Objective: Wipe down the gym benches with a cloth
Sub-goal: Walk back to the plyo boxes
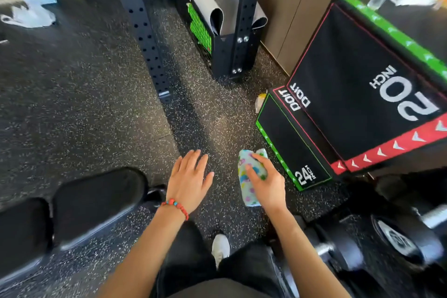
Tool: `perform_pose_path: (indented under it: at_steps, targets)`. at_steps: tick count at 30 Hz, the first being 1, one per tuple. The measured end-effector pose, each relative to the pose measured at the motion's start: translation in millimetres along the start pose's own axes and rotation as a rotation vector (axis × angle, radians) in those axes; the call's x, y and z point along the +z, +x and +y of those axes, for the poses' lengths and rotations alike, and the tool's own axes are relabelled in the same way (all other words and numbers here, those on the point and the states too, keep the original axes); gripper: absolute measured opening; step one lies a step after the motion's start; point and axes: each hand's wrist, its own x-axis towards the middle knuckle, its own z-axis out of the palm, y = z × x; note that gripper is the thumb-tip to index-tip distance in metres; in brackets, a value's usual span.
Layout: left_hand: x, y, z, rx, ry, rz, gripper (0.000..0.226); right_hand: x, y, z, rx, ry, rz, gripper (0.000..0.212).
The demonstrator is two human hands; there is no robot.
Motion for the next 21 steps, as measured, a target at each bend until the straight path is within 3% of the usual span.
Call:
perform_pose_path:
  at_steps: [7, 21]
  targets:
    - [2.6, 99.7, -21.3, 0.061, 0.021, -0.046, 0.055, 10.3, 81.7, -21.3, 0.061, 0.024, 0.04, 0.029]
    - [-11.7, 316.5, -70.2, 0.369, 0.016, -0.148, 0.054, 38.7, 222.8, -82.9, 0.247, 0.123, 0.289, 0.03]
